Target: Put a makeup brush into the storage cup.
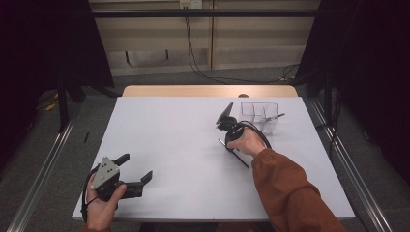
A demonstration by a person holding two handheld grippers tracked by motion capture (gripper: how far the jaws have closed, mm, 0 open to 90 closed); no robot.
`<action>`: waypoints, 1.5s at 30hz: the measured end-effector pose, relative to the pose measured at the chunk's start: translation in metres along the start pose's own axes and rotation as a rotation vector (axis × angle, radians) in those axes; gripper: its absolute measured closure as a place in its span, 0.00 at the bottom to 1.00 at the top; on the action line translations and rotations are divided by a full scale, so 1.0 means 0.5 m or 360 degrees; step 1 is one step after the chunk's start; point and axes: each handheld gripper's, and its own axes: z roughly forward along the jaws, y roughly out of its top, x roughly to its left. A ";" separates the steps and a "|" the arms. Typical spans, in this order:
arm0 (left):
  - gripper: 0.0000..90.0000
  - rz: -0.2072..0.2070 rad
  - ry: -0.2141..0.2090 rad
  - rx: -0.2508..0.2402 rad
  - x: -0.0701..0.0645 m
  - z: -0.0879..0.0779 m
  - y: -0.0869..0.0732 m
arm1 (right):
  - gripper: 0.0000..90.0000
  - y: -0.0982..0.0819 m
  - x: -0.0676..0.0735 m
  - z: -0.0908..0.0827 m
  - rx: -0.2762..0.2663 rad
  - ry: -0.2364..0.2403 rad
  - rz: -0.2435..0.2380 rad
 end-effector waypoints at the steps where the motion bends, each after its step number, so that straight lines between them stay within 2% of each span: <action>1: 0.02 0.0000 0.0000 0.0000 0.000 0.000 0.000 | 0.97 0.000 0.000 0.000 -0.0004 -0.0002 -0.0001; 6: 0.02 0.0003 0.0000 0.0003 0.000 0.000 0.000 | 0.97 -0.005 0.000 -0.003 -0.0015 0.0022 -0.0012; 10: 0.02 0.0005 0.0001 0.0003 -0.001 -0.001 0.000 | 0.97 -0.007 0.006 -0.011 -0.0036 0.0012 -0.0023; 14: 0.02 0.0005 0.0003 0.0006 0.000 0.000 0.000 | 0.96 -0.011 0.006 -0.025 -0.0094 0.0022 -0.0045; 19: 0.02 0.0001 0.0004 0.0003 0.000 -0.001 0.000 | 0.96 -0.021 0.003 -0.049 -0.0186 0.0032 -0.0017; 23: 0.02 0.0003 0.0004 0.0005 0.000 0.000 0.000 | 0.96 -0.032 -0.002 -0.068 -0.0296 0.0084 -0.0019; 26: 0.02 -0.0002 0.0006 0.0004 0.000 -0.001 0.000 | 0.96 -0.043 0.001 -0.073 -0.0327 0.0110 -0.0040; 32: 0.02 -0.0007 0.0006 0.0004 0.000 -0.001 0.000 | 0.96 -0.069 -0.002 -0.075 -0.0497 0.0167 -0.0038; 35: 0.02 -0.0001 0.0008 0.0009 0.001 -0.001 0.000 | 0.96 -0.079 -0.007 -0.081 -0.0616 0.0209 -0.0047; 42: 0.02 -0.0006 0.0007 -0.0002 0.000 -0.002 0.000 | 0.96 -0.101 -0.014 -0.085 -0.0862 0.0229 -0.0032; 45: 0.02 -0.0004 0.0006 0.0000 0.000 -0.002 0.000 | 0.96 -0.108 -0.016 -0.087 -0.0939 0.0231 -0.0036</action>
